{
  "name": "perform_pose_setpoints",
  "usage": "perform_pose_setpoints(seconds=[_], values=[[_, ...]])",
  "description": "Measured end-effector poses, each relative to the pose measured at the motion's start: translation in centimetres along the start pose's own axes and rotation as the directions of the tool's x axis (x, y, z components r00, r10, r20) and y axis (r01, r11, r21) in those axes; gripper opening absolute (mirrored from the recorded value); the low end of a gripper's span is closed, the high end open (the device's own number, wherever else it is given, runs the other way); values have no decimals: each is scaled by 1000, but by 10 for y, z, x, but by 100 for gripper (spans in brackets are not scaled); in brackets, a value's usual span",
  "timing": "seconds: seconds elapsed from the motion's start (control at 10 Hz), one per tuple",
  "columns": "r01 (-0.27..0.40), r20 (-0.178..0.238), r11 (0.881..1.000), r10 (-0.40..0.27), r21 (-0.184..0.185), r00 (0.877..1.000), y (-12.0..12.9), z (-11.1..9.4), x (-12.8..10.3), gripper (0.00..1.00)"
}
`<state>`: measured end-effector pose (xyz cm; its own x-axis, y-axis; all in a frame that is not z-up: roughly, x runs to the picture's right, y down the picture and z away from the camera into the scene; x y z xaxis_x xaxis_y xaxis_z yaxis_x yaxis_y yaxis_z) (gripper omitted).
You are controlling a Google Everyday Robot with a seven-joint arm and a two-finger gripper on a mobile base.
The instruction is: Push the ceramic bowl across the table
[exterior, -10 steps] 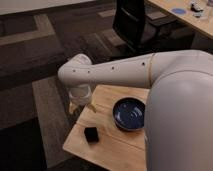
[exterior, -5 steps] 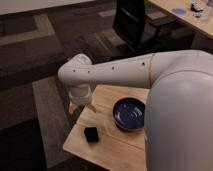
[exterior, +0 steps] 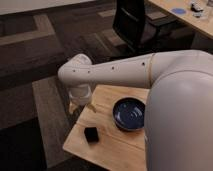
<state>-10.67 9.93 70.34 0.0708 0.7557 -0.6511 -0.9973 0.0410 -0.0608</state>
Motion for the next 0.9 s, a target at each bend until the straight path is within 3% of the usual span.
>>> perform_pose_setpoints(seconds=[0.5,0.7,0.9], values=[[0,0,1000,0,0,1000,0,0,0,65],[-5,11,1000,5,-3,1000,-13,-6,1,65],[-14,27,999,15,-35,1000,-39,-10,8,65]])
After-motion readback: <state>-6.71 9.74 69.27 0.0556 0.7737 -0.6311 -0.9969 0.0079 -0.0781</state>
